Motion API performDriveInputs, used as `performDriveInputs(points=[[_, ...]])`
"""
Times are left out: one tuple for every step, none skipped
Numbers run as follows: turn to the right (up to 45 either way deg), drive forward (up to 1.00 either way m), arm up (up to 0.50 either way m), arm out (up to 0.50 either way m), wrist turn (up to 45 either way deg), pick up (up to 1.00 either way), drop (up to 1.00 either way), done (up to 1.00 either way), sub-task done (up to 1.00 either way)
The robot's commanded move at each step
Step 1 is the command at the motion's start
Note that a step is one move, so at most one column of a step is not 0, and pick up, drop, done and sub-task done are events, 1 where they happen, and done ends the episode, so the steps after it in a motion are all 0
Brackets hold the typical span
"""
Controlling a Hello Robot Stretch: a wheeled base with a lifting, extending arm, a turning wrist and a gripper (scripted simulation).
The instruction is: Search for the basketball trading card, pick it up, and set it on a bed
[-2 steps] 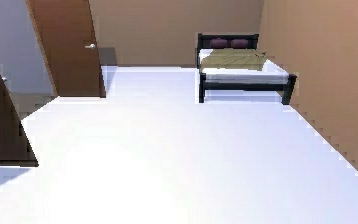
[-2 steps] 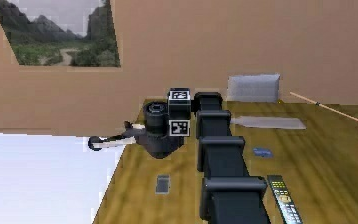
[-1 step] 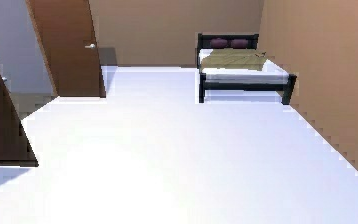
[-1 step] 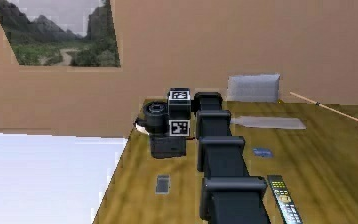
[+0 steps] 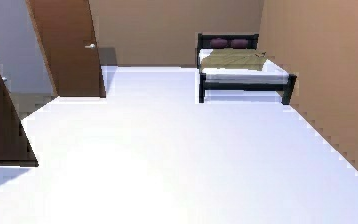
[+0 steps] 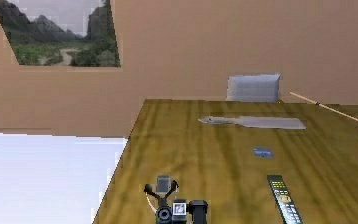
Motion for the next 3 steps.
performDriveInputs(points=[[0.0, 0.0, 0.0, 0.0, 0.0, 1.0, 0.0, 0.0, 0.0], [0.0, 0.0, 0.1, 0.0, 0.0, 0.0, 0.0, 0.0, 0.0], [0.0, 0.0, 0.22, 0.0, 0.0, 0.0, 0.0, 0.0, 0.0]])
